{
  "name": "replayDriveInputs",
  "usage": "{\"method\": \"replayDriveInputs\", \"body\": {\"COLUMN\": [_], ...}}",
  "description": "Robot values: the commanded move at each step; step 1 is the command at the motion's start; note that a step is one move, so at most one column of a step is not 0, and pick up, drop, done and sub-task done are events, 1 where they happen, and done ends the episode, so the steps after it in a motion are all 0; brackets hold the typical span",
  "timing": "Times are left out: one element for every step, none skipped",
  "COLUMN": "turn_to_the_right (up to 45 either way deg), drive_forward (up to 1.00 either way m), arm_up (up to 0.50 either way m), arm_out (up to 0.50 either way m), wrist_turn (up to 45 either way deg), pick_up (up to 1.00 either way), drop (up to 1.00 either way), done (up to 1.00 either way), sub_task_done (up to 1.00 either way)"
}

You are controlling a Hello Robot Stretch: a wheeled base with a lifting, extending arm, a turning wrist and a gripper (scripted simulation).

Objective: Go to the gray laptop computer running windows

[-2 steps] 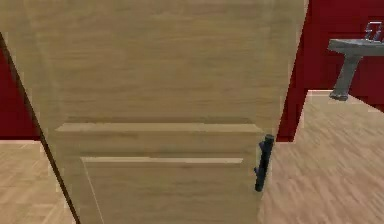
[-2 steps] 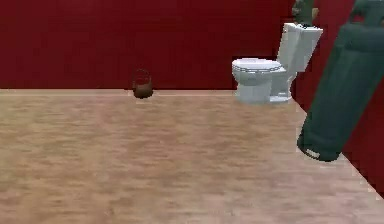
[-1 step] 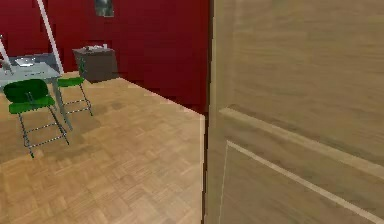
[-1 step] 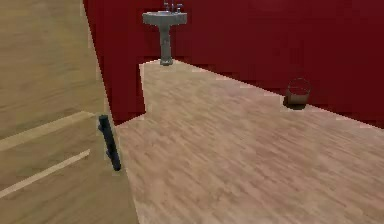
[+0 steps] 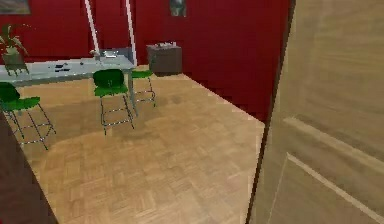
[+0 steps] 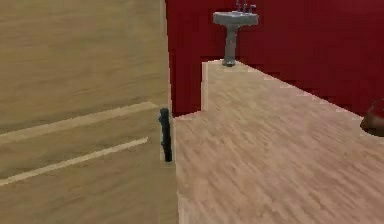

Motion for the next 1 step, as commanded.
{"method": "replayDriveInputs", "body": {"turn_to_the_right": [0.0], "drive_forward": [1.00], "arm_up": [0.00], "arm_out": [0.00], "wrist_turn": [0.0], "pick_up": [0.00], "drop": [0.00], "done": [0.00], "sub_task_done": [0.00]}}
